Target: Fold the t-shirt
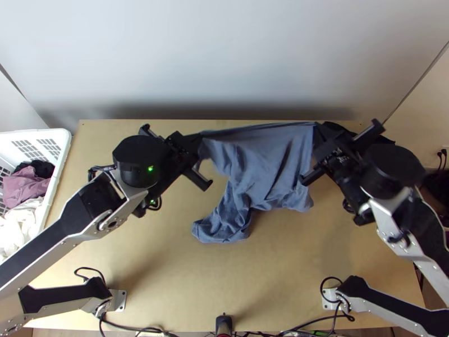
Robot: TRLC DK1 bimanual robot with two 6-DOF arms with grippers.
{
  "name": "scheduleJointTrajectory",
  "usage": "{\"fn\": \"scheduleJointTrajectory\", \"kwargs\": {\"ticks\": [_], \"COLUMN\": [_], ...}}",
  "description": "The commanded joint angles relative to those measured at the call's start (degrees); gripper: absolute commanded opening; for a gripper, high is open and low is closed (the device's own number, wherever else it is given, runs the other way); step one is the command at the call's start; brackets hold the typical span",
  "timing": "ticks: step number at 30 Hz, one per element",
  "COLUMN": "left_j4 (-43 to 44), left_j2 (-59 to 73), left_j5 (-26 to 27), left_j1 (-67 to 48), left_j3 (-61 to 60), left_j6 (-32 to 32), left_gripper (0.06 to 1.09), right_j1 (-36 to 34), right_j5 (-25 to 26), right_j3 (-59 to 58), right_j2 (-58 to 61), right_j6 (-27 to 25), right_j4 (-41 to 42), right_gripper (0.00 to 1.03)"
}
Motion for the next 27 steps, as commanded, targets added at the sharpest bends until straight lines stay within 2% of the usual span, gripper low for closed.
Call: {"fn": "scheduleJointTrajectory", "kwargs": {"ticks": [1,4,8,12,16,18,21,25,27], "left_j4": [-8.68,-9.74,-14.13,-16.07,-15.8,-15.63,-15.54,-15.8,-16.59], "left_j2": [-3.79,-5.28,-6.33,-6.95,-4.66,-2.99,-1.59,-0.18,0.79], "left_j5": [2.16,2.6,7.69,13.41,13.76,13.76,13.76,13.76,13.67], "left_j1": [4.65,10.98,16.87,16.25,13.44,12.91,12.82,11.94,12.03], "left_j3": [0.69,0.25,-0.1,-1.42,0.34,1.92,3.06,4.73,7.28], "left_j6": [-5.6,-8.06,-13.25,-14.65,-14.74,-14.83,-14.83,-14.83,-14.83], "left_gripper": [0.09,0.09,0.09,0.09,0.09,0.09,0.09,0.09,0.09], "right_j1": [-7.69,-10.41,-13.66,-14.45,-14.01,-14.01,-13.93,-13.57,-13.13], "right_j5": [-3.93,-5.17,-6.83,-7.71,-9.21,-9.21,-9.3,-9.38,-9.65], "right_j3": [0.24,1.82,3.84,2.35,0.77,0.85,0.94,1.03,1.12], "right_j2": [5.17,7.98,10.88,10.79,9.03,8.51,8.24,7.54,7.45], "right_j6": [9.77,12.76,15.92,16.89,18.3,18.47,18.91,19.53,19.53], "right_j4": [-1.75,-0.61,-0.7,-1.84,-2.19,-2.19,-3.34,-4.74,-5.18], "right_gripper": [0.02,0.02,0.02,0.02,0.06,0.2,0.58,0.96,0.98]}}
